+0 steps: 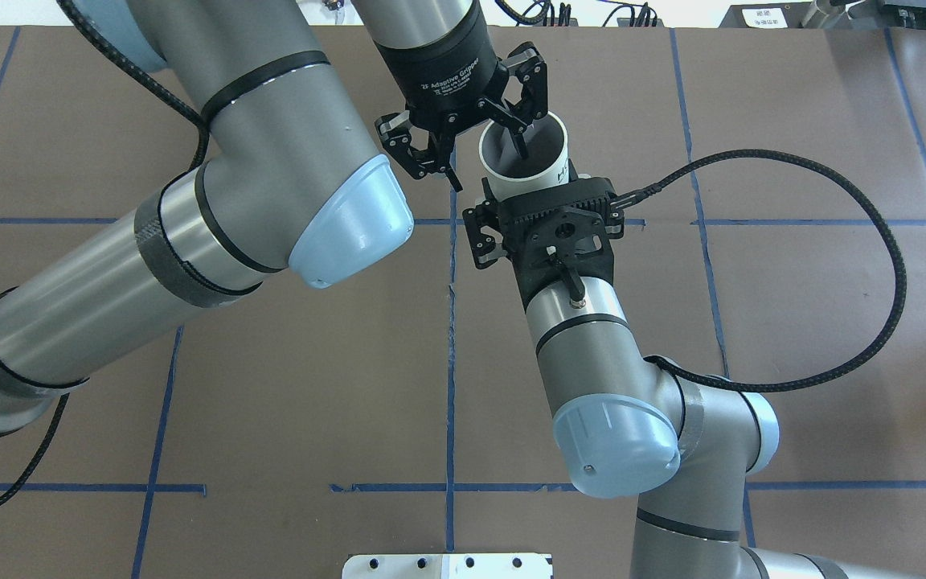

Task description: Left arm hands cup to right arm to dump lemon

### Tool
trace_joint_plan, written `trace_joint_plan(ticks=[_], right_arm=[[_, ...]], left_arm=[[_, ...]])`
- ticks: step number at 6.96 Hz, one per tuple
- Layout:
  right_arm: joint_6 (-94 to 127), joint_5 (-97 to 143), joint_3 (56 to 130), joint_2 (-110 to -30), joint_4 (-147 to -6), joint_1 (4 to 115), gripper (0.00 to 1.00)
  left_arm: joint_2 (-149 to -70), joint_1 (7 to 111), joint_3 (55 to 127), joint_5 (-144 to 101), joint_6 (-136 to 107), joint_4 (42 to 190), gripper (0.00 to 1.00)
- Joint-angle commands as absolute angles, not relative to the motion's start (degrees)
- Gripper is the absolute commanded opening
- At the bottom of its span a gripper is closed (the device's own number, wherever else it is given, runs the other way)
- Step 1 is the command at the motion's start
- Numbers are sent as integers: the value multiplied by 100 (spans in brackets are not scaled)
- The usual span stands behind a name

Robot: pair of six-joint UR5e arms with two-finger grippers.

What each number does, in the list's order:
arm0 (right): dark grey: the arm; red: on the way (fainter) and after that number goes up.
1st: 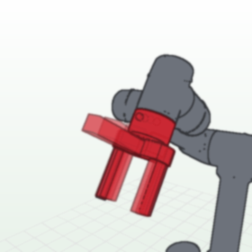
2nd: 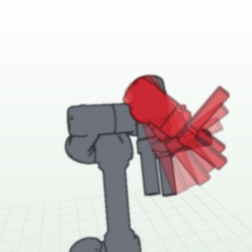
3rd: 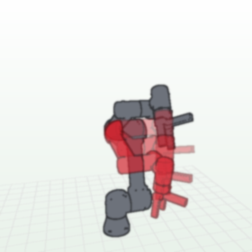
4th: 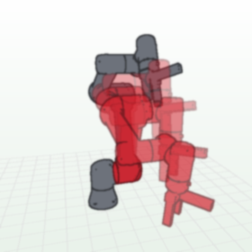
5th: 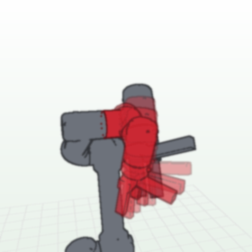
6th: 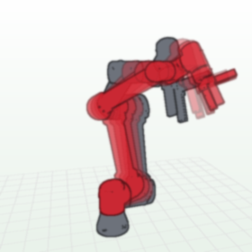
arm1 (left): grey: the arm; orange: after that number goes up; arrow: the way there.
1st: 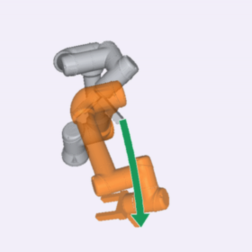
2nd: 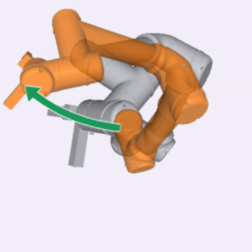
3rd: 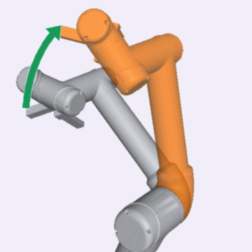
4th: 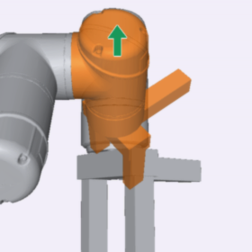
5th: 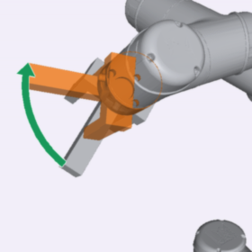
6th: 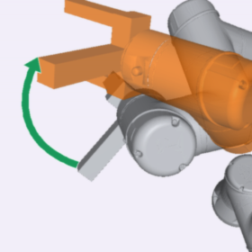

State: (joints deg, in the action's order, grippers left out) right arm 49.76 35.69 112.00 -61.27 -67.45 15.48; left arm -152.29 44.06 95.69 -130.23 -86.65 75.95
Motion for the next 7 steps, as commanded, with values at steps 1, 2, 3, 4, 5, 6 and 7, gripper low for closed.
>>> trace_joint_plan(ticks=[1, 2, 3, 4, 5, 6, 7], right_arm=[[4852, 3568, 11189, -6039, -6741, 1547, 63], [4843, 3577, 11162, -6090, -6741, 1547, 99], [4843, 3577, 11180, -6047, -6741, 1547, 100], [4851, 3568, 11180, -6143, -6741, 1460, 100], [4852, 3534, 11162, -6231, -6733, 1363, 100], [4852, 3290, 11162, -6501, -6724, 1101, 100], [4860, 3157, 11136, -6539, -6732, 951, 100]], left_arm=[[-15197, 4403, 9589, -13025, -8675, 7576, 0], [-15188, 4412, 9598, -13034, -8718, 7550, 0], [-15188, 4412, 9598, -13034, -8762, 7515, 0], [-15179, 4412, 9659, -13034, -8763, 7402, 0], [-15170, 4430, 9790, -13034, -8754, 7252, 0], [-15170, 4456, 9869, -13034, -8763, 7234, 0], [-15170, 4647, 9870, -13025, -8754, 7242, 0]])
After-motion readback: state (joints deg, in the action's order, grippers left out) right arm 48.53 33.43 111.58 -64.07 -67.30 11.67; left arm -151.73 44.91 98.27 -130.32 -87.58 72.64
